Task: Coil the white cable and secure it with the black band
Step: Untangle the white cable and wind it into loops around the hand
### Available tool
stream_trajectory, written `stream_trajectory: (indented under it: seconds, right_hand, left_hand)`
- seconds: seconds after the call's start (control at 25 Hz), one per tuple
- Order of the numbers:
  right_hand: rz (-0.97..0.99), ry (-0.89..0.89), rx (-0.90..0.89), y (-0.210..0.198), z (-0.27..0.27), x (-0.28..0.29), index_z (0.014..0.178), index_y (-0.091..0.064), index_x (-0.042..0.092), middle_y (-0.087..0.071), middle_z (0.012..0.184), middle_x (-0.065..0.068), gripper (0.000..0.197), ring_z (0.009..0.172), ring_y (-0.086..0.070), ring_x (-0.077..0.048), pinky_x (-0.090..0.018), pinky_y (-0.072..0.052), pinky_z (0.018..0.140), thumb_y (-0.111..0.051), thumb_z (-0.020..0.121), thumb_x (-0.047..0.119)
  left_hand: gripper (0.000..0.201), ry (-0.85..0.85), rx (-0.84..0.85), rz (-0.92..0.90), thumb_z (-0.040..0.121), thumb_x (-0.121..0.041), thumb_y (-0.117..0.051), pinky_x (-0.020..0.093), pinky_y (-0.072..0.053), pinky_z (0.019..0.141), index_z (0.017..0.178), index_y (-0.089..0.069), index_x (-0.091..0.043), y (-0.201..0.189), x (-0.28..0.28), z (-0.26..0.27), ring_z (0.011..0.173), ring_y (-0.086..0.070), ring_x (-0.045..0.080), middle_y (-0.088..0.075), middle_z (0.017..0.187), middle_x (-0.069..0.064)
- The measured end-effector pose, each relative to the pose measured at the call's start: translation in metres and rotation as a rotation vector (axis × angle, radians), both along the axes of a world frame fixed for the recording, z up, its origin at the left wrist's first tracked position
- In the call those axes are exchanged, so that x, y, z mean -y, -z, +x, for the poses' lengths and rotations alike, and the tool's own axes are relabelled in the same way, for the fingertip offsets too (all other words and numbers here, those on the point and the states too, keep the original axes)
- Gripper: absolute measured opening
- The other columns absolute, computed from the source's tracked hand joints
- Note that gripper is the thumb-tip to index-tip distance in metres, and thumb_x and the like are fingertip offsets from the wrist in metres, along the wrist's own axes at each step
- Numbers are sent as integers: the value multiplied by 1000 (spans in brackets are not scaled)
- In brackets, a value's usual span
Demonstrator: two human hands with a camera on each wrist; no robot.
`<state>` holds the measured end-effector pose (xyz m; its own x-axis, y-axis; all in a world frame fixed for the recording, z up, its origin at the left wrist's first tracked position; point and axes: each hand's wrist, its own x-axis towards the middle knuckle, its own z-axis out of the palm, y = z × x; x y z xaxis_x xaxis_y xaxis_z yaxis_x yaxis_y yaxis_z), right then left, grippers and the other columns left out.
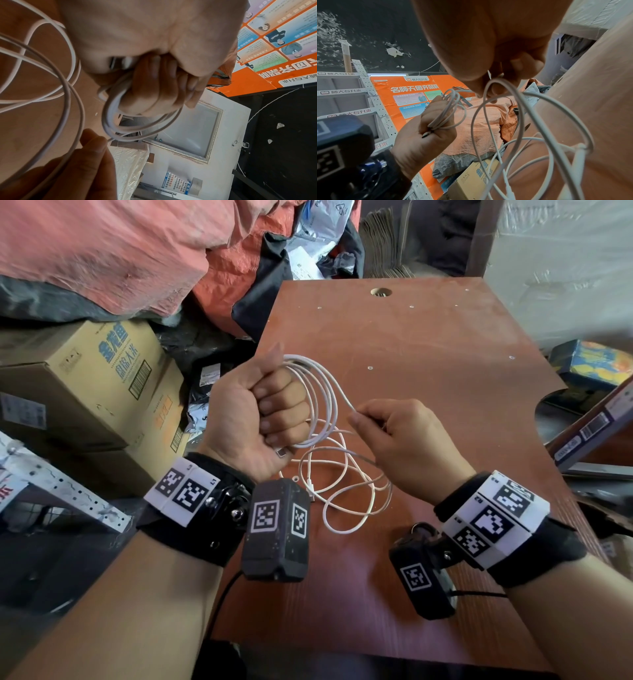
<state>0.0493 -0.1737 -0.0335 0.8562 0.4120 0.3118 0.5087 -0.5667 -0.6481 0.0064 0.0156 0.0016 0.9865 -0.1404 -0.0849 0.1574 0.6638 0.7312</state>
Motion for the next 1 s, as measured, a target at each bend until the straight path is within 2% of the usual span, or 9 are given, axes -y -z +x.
stream_trajectory:
  seconds: [0.12,0.24,0.36,0.48,0.6,0.72,0.84,0.92,1.0]
  right_hand:
    - [-18,-6,-17,1,0,0,76,-66,18,-50,46,15,27,50,-49,-4,-18,-36,50,-56,97,31]
    - [-78,-34,-41,-1,-1,0,81,-68,19,-59,56,4,28,54,-55,-11,-31,-47,58,-54,98,35]
    - [-107,-41,-64,-4,-1,2,82,-67,18,-63,61,-3,29,60,-62,-19,-33,-51,62,-53,98,37]
    - [-144,-57,-74,-4,-1,3,88,-69,19,-62,60,-1,21,59,-59,-18,-34,-50,62,-55,96,33]
    - [-192,-90,-59,0,-3,0,105,-69,23,-53,61,9,16,61,-51,-15,-30,-41,63,-57,95,26]
    - [-210,-122,-18,1,-6,0,114,-67,25,-57,76,9,22,75,-54,-17,-29,-39,67,-55,96,24]
    - [-236,-166,50,2,-6,0,110,-66,25,-58,84,4,19,86,-59,-24,-34,-44,69,-53,96,25]
    - [-251,-197,79,2,-9,-3,106,-65,24,-53,80,5,15,84,-59,-28,-39,-48,70,-53,96,26]
    - [-251,-217,90,4,-11,-6,107,-65,24,-56,83,2,16,83,-60,-29,-44,-51,70,-54,95,26]
  left_hand:
    - [51,-15,27,-64,99,-40,-40,22,-11,33,55,-21,-24,3,-2,1,38,-11,8,-14,49,-7]
    - [57,-30,32,-149,101,-41,-35,21,-15,33,48,-31,-22,6,-4,5,38,-13,8,-16,48,-8]
    - [59,-67,47,-293,102,-40,-34,21,-19,33,47,-35,-20,12,-8,8,37,-17,7,-27,44,-7]
    - [59,-150,66,-418,103,-45,-36,20,-24,38,50,-36,-19,13,-6,10,38,-29,8,-31,48,-6]
    - [56,-312,89,-422,101,-52,-40,21,-37,51,55,-36,-19,10,4,12,51,-43,11,-40,56,-3]
    - [56,-396,77,-352,98,-53,-45,33,-54,75,56,-40,-17,8,12,14,70,-59,20,-55,67,4]
    - [53,-402,68,-313,99,-51,-45,42,-49,101,58,-41,-16,6,15,13,89,-69,26,-63,79,8]
    - [53,-391,75,-230,101,-49,-41,44,-42,109,60,-40,-17,7,18,12,105,-68,29,-68,91,11]
    - [50,-377,71,-148,103,-48,-36,45,-35,114,63,-38,-17,9,22,11,117,-64,30,-70,105,15]
